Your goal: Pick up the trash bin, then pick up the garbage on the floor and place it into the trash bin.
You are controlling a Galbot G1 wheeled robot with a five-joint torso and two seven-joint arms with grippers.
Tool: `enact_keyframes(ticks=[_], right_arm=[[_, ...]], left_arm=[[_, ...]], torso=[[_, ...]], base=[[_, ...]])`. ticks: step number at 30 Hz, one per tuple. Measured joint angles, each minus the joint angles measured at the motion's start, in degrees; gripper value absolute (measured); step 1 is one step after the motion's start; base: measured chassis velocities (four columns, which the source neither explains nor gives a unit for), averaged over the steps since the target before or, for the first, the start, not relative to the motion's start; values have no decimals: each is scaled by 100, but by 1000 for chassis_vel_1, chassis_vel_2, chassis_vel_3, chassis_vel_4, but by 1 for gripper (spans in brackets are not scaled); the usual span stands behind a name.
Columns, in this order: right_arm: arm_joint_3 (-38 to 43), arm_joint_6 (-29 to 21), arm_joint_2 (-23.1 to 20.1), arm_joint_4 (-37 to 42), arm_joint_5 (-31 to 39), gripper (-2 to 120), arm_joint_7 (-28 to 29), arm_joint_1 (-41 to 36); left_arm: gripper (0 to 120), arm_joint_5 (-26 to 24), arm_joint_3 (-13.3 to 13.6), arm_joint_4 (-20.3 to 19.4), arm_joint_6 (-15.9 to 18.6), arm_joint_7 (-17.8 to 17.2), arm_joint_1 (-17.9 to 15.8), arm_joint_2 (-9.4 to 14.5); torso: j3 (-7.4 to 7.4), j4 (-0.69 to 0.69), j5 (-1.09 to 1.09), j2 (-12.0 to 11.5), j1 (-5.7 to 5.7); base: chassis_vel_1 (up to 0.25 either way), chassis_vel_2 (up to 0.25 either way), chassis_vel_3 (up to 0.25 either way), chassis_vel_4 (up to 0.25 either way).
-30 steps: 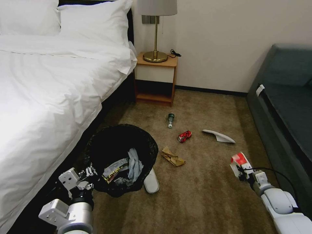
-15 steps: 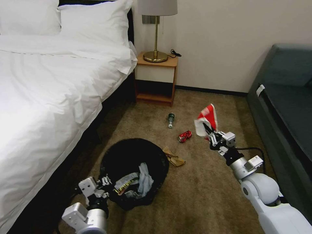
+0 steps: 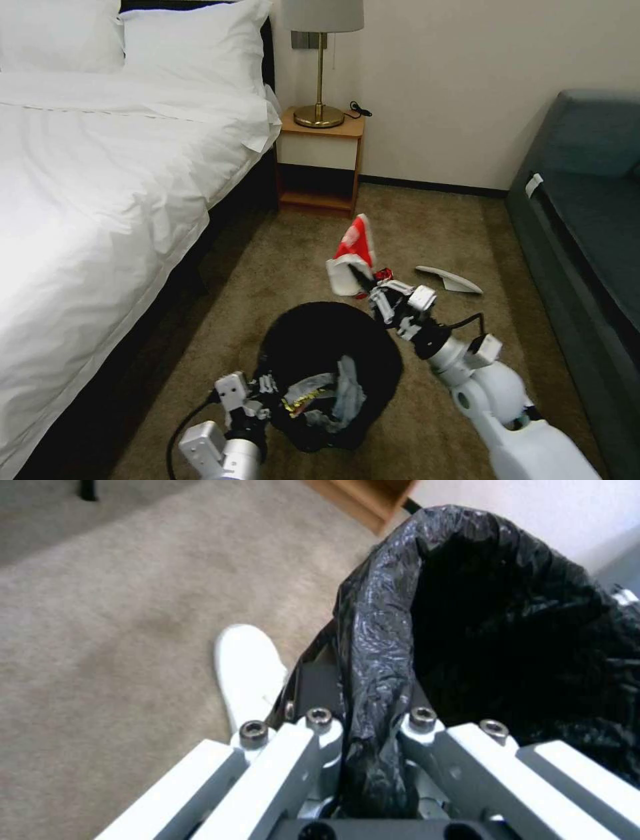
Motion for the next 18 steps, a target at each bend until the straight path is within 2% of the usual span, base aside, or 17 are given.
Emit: enact_keyframes(ticks=[4,18], right_arm=[[-145,44,59,-129,-76,0,-177,49],[-123,199,-96,-380,-463,0,-578,-20]], left_arm=[[4,39,76,12,-11,78,-19,8],[4,-2,39,-101,-15,126,-46,-7]], torso=[[0,0,0,0,0],[0,0,0,0,0]], base=[[0,0,0,0],[0,0,0,0]])
